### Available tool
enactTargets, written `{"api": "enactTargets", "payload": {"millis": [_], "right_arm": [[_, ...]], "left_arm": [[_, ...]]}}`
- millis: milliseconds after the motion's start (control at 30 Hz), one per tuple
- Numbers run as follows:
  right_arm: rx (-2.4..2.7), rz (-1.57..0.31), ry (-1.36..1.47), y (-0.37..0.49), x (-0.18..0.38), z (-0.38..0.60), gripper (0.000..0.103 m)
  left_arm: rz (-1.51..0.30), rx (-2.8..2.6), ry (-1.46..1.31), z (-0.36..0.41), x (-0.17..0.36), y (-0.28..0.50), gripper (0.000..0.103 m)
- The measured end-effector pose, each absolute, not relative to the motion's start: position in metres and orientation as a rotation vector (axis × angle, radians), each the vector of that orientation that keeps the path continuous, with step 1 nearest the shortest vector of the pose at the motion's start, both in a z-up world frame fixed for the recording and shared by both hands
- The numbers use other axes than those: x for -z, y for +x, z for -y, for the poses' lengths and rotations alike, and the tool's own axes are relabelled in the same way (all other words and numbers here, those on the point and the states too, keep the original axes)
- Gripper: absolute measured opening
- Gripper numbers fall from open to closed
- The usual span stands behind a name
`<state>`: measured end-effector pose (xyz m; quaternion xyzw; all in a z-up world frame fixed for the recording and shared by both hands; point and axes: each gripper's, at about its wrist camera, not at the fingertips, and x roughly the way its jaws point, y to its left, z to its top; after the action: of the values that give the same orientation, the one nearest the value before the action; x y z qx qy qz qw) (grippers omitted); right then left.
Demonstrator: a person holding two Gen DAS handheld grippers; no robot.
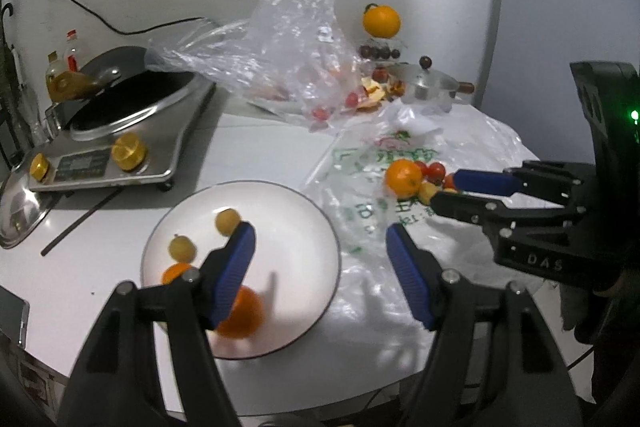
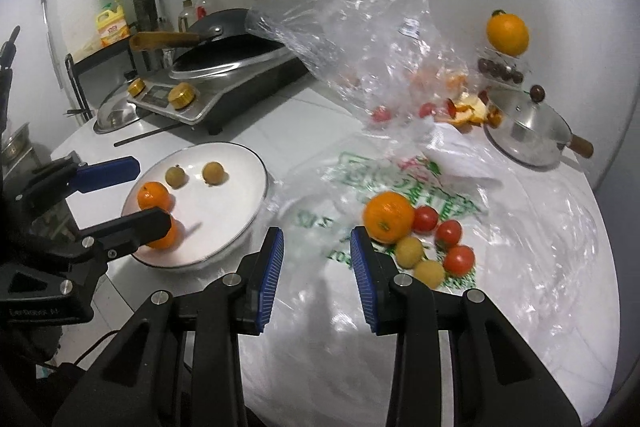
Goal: Organize fruits
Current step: 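Move both tools back over the fruits on the plastic bag, then grasp a yellow-green fruit with the right tool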
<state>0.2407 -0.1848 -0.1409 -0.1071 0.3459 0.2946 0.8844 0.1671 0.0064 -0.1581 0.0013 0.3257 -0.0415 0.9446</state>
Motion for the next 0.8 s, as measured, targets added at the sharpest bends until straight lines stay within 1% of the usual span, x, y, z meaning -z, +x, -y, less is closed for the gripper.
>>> {"api": "enactTargets", "payload": {"millis": [533,800], "right_arm": [[-0.553,-0.762,-0.172,0.267,0.161,0.240,0.037],[-0.561,-0.800,-0.161,0.285,0.177,0.249,0.037]], "left_arm": [[-0.687,0.146,0.040,0.041,0.165,0.192,0.069],[-0.706,0.191,0.048,0.059,0.169,0.207,0.069]]}}
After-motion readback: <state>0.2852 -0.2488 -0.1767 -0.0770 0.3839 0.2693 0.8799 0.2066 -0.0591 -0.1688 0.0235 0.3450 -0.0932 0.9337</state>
